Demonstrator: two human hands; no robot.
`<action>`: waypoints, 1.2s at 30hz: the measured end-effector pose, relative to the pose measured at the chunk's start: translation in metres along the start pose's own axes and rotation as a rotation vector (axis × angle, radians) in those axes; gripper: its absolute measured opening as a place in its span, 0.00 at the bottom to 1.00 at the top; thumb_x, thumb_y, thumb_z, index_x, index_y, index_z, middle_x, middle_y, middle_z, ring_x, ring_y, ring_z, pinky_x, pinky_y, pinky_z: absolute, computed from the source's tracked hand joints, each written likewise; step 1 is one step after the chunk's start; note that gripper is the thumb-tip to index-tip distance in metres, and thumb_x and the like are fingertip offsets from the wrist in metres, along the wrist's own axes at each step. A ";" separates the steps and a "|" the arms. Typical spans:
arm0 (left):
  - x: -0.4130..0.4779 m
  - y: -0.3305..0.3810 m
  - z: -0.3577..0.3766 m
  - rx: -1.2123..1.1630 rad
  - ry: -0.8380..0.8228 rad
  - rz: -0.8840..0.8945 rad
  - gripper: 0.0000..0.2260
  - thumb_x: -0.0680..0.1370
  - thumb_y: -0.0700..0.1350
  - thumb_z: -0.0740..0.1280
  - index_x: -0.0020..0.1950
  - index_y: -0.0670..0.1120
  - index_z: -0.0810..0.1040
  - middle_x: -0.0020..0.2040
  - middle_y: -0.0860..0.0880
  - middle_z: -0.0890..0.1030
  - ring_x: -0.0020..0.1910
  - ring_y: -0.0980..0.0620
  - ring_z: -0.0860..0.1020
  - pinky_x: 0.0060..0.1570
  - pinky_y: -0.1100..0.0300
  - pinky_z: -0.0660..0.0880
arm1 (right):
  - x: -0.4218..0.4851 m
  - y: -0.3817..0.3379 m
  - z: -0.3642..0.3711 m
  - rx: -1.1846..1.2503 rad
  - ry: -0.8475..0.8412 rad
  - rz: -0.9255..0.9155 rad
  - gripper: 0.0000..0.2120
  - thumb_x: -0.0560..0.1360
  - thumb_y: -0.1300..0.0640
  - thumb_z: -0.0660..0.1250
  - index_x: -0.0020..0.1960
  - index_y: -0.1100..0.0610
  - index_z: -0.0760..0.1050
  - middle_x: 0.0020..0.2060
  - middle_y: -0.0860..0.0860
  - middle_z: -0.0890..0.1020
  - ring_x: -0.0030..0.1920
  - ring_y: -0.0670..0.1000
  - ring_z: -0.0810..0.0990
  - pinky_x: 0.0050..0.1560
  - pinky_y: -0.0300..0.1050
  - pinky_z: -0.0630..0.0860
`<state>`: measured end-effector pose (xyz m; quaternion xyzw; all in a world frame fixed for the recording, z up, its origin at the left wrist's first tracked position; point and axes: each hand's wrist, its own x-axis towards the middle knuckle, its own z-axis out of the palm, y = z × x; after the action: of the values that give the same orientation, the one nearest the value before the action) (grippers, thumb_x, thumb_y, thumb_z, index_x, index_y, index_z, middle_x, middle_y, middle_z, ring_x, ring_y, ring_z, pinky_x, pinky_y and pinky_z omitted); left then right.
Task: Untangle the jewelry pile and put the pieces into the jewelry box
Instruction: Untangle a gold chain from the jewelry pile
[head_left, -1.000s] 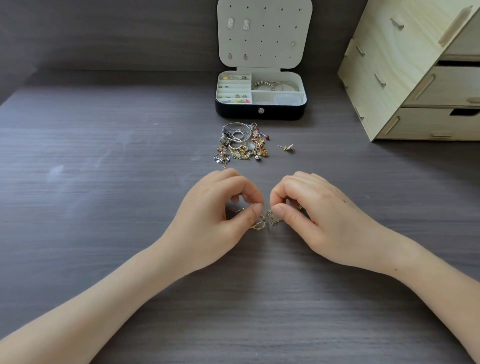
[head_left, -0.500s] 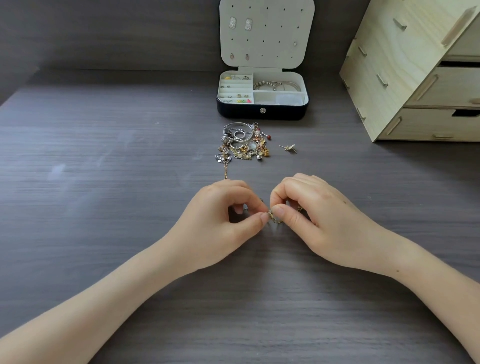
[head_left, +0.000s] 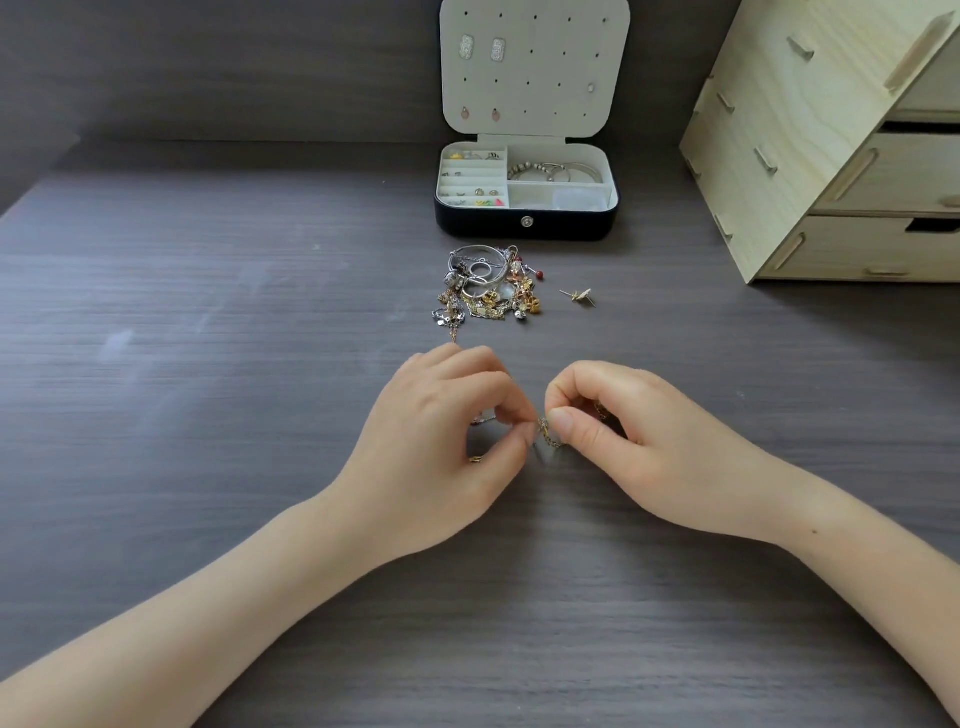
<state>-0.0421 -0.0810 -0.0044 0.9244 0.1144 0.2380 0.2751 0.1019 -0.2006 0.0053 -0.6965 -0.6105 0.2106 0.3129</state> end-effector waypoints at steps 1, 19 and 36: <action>-0.001 0.000 0.000 0.000 0.020 -0.012 0.06 0.71 0.49 0.65 0.37 0.49 0.78 0.38 0.55 0.76 0.37 0.51 0.72 0.38 0.51 0.70 | 0.000 0.000 -0.001 0.018 0.010 0.009 0.06 0.75 0.50 0.57 0.39 0.46 0.69 0.33 0.44 0.74 0.36 0.43 0.71 0.38 0.34 0.64; -0.001 -0.002 0.000 -0.165 -0.046 -0.106 0.09 0.70 0.52 0.64 0.37 0.49 0.79 0.37 0.56 0.77 0.38 0.55 0.73 0.41 0.61 0.70 | -0.002 -0.001 0.007 -0.227 0.089 -0.014 0.04 0.75 0.51 0.57 0.41 0.46 0.67 0.32 0.37 0.69 0.40 0.37 0.68 0.47 0.29 0.62; -0.002 -0.002 -0.003 -0.321 -0.068 -0.175 0.07 0.70 0.51 0.67 0.37 0.49 0.80 0.38 0.56 0.78 0.40 0.52 0.74 0.42 0.59 0.70 | -0.004 -0.011 0.000 -0.138 0.096 0.025 0.02 0.71 0.48 0.62 0.39 0.43 0.71 0.31 0.33 0.73 0.39 0.37 0.71 0.44 0.26 0.62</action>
<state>-0.0449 -0.0787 -0.0042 0.8627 0.1453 0.1969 0.4426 0.0934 -0.2038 0.0123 -0.7333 -0.5990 0.1383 0.2905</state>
